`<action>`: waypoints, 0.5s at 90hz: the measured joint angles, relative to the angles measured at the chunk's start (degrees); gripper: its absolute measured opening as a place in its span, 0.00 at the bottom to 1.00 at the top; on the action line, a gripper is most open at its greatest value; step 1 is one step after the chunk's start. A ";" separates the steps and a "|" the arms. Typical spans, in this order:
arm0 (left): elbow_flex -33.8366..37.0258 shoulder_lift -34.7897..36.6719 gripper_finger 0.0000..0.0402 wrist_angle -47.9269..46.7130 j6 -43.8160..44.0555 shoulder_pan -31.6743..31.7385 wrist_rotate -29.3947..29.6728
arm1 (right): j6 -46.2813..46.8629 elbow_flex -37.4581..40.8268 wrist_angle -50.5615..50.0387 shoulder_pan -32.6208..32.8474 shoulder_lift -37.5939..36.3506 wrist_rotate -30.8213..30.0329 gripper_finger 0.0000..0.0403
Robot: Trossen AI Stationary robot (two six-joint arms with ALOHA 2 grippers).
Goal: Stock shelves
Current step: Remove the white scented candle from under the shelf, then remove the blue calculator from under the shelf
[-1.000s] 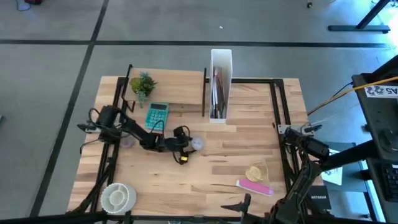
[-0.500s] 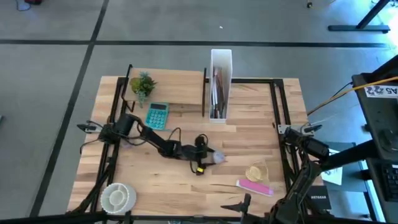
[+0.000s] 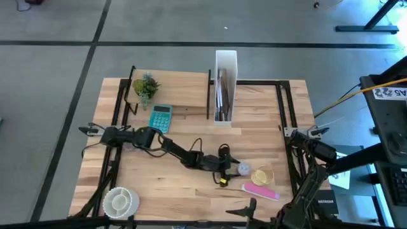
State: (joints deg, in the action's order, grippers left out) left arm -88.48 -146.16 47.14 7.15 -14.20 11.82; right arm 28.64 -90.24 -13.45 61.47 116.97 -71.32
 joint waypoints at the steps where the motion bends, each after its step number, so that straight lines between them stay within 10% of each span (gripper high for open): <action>1: -0.40 -0.26 0.69 -0.03 0.09 0.00 0.00 | 0.00 0.00 -0.01 0.00 0.00 -0.01 0.51; 45: -5.03 7.47 0.69 -30.73 -1.55 -0.88 3.28 | 1.04 0.00 -0.08 0.07 0.00 0.45 0.51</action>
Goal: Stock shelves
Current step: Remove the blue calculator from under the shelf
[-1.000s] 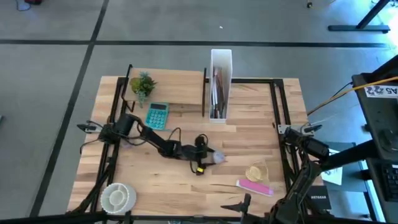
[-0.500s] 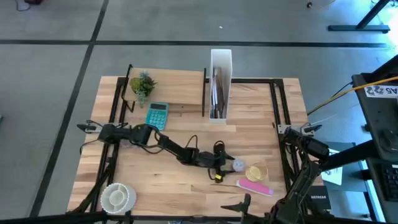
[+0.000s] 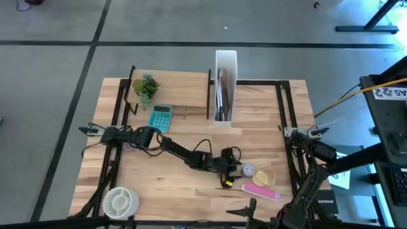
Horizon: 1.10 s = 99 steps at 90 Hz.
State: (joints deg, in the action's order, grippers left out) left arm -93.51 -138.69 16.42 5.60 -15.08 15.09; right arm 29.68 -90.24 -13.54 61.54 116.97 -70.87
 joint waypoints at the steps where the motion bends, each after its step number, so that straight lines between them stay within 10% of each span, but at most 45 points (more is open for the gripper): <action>1: -0.02 0.55 0.69 -1.43 0.09 -0.04 0.48 | 0.01 0.00 -0.02 0.00 0.00 0.00 0.51; 38: -0.05 26.46 0.69 -59.81 8.96 -6.03 24.62 | 0.05 -0.02 -0.38 -0.04 0.00 -0.22 0.51; 66: 0.02 43.57 0.69 -106.81 47.06 -16.98 31.71 | 0.05 -0.04 -0.55 -4.24 0.00 0.39 0.51; 99: 25.97 58.69 0.63 -93.82 63.86 -17.50 25.51 | 1.48 -0.04 -1.71 -13.18 0.00 16.44 0.51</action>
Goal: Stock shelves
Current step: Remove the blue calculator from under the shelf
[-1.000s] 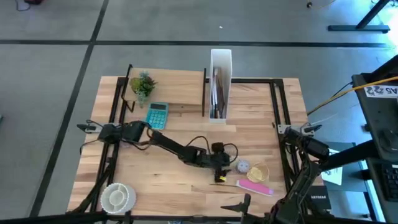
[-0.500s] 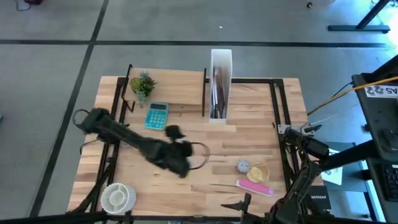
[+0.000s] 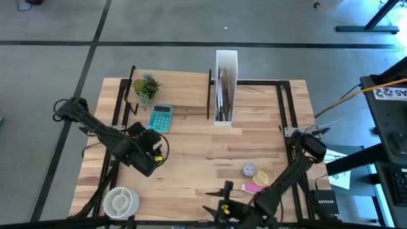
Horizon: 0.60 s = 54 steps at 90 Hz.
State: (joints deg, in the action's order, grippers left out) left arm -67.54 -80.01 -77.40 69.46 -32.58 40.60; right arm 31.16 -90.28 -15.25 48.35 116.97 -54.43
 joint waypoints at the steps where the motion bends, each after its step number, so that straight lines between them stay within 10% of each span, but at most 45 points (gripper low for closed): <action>1: 1.06 0.13 0.62 0.48 0.68 0.26 -0.07 | 0.03 0.00 0.00 -0.07 0.00 0.01 0.51; 54: 30.44 -0.25 0.02 41.84 -11.59 33.18 -2.38 | 0.55 0.02 0.79 0.42 0.00 0.04 0.51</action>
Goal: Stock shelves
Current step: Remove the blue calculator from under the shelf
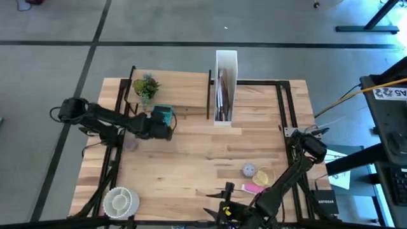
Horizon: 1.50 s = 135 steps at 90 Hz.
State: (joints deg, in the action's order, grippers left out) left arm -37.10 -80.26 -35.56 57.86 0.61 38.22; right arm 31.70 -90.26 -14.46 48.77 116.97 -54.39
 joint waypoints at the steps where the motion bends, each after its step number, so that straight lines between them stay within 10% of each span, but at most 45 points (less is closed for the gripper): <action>1: 0.16 -0.08 0.02 0.11 -0.17 0.36 -0.28 | 0.00 0.00 0.05 0.00 0.00 -0.01 0.51; 31: 1.14 -2.59 0.01 4.51 -4.40 1.23 -7.26 | 0.02 0.00 1.00 1.16 0.00 -0.08 0.51; 79: 0.00 -3.03 0.01 22.45 7.94 -25.00 -24.85 | 7.68 0.00 -2.42 2.59 -0.35 -0.89 0.51; 114: -2.49 -10.47 0.01 45.57 5.81 -37.89 -19.17 | 22.18 2.07 -18.37 -5.89 0.31 10.04 0.51; 135: -11.42 -6.85 0.01 29.43 -11.66 -36.63 -12.53 | 21.79 2.78 -17.29 -8.33 0.31 10.01 0.51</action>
State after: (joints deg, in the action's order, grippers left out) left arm -48.52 -87.11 -6.13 46.21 -36.02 25.69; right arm 53.50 -87.48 -31.75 40.45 117.27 -44.38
